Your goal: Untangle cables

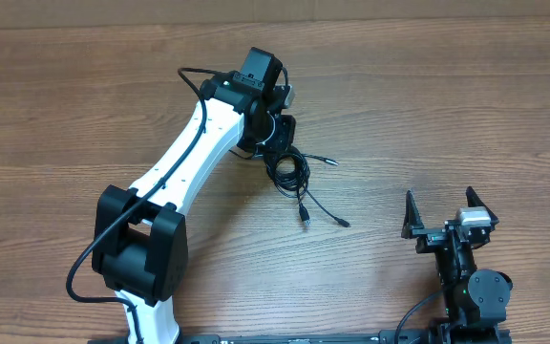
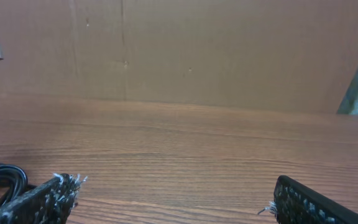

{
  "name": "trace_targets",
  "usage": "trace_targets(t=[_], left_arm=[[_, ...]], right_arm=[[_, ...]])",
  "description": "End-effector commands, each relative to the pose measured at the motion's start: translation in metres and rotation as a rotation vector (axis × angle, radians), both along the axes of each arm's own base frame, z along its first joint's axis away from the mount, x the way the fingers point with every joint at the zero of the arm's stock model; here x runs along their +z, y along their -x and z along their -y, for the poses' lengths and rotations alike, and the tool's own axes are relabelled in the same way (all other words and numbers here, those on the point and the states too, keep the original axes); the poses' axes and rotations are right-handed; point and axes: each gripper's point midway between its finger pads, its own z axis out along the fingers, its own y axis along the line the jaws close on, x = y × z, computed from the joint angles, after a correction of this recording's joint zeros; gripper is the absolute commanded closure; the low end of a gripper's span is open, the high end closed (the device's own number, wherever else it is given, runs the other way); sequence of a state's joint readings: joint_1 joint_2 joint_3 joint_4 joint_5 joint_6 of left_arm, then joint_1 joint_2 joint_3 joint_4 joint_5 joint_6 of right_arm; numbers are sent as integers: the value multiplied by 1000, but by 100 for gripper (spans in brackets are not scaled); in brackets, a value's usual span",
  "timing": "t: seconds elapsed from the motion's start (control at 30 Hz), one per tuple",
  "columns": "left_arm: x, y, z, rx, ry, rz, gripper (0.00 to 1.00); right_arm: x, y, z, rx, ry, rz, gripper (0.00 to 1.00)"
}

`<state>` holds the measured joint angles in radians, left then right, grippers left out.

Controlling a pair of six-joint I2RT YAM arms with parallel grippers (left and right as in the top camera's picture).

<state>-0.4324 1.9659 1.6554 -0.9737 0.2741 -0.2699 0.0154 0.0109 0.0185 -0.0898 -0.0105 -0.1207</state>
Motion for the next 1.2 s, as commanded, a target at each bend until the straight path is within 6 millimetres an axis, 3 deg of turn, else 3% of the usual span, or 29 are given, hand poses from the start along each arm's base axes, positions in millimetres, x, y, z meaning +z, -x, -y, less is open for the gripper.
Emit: trace_targets(t=[0.0, 0.13, 0.2, 0.23, 0.33, 1.17], left_arm=[[-17, -4, -20, 111, -131, 6, 91], [-33, 4, -28, 183, -156, -39, 85], [-43, 9, -30, 200, -161, -58, 73], [-45, 10, -30, 203, -161, -59, 60], [-50, 11, -31, 202, -163, -60, 1], [-50, 11, -31, 203, -163, -59, 0]], right_arm=[[-2, 0, 0, -4, 4, 3, 0], [-2, 0, 0, -4, 4, 3, 0], [-2, 0, 0, -4, 4, 3, 0], [-2, 0, 0, -4, 4, 3, 0], [-2, 0, 0, -4, 4, 3, 0], [-2, 0, 0, -4, 4, 3, 0]])
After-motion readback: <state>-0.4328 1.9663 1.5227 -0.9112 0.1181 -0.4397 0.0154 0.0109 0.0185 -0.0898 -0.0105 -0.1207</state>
